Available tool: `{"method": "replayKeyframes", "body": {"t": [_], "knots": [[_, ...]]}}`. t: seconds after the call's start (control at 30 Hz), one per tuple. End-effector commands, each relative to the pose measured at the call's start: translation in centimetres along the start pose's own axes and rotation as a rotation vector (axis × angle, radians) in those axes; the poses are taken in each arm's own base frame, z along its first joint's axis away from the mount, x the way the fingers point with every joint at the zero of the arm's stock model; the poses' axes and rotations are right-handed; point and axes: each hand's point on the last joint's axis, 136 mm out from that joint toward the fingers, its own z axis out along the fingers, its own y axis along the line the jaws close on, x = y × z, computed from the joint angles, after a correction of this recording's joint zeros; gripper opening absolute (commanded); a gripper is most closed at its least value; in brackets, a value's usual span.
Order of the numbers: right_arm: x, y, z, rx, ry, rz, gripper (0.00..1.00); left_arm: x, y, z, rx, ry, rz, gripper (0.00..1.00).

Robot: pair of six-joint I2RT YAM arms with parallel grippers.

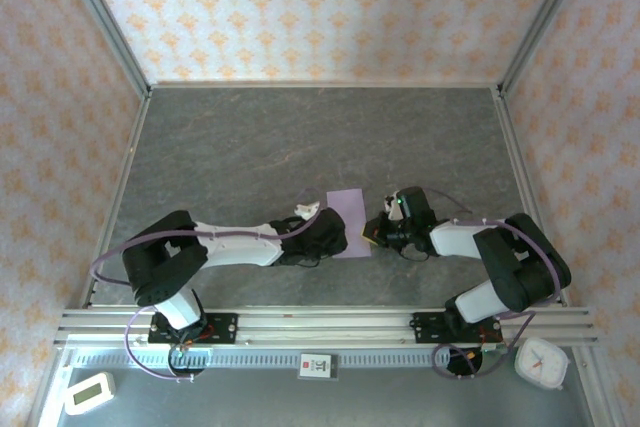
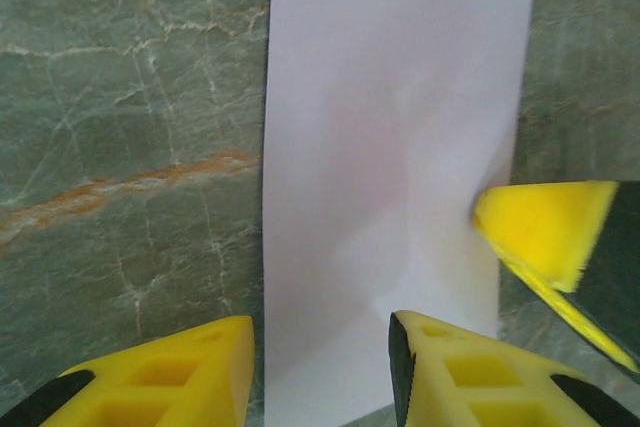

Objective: Fold a paper plane with a square sheet of paper (pick it up from the middle)

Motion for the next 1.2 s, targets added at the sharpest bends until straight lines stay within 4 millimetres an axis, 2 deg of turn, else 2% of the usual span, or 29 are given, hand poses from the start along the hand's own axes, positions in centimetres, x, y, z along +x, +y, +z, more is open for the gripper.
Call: {"method": "replayKeyframes", "body": {"t": [0.0,0.2,0.37,0.5,0.7,0.93,1.17], "knots": [[1.5,-3.3,0.0,0.114,0.041,0.05,0.0,0.6,0.0,0.9,-0.02,0.016,0.007,0.42],[1.6,-3.3,-0.1,0.111,0.043,0.048,0.0,0.8,-0.7,1.4,-0.016,0.025,0.033,0.42],[1.7,-3.3,-0.1,0.111,0.046,0.047,0.0,-0.1,-3.0,0.3,0.053,-0.007,0.047,0.43],[1.8,-3.4,0.0,0.113,0.05,0.046,0.0,-0.8,-4.1,-0.6,0.103,-0.036,0.035,0.43],[1.7,-3.4,0.0,0.115,0.052,0.043,0.0,-0.7,-4.0,-0.5,0.119,-0.039,0.031,0.43],[1.7,-3.5,0.0,0.121,0.054,0.043,0.0,-0.5,-2.9,0.3,0.1,-0.024,0.077,0.42],[1.8,-3.8,0.0,0.129,0.053,0.044,0.0,-0.9,-2.0,0.8,0.112,-0.002,0.102,0.38]]}}
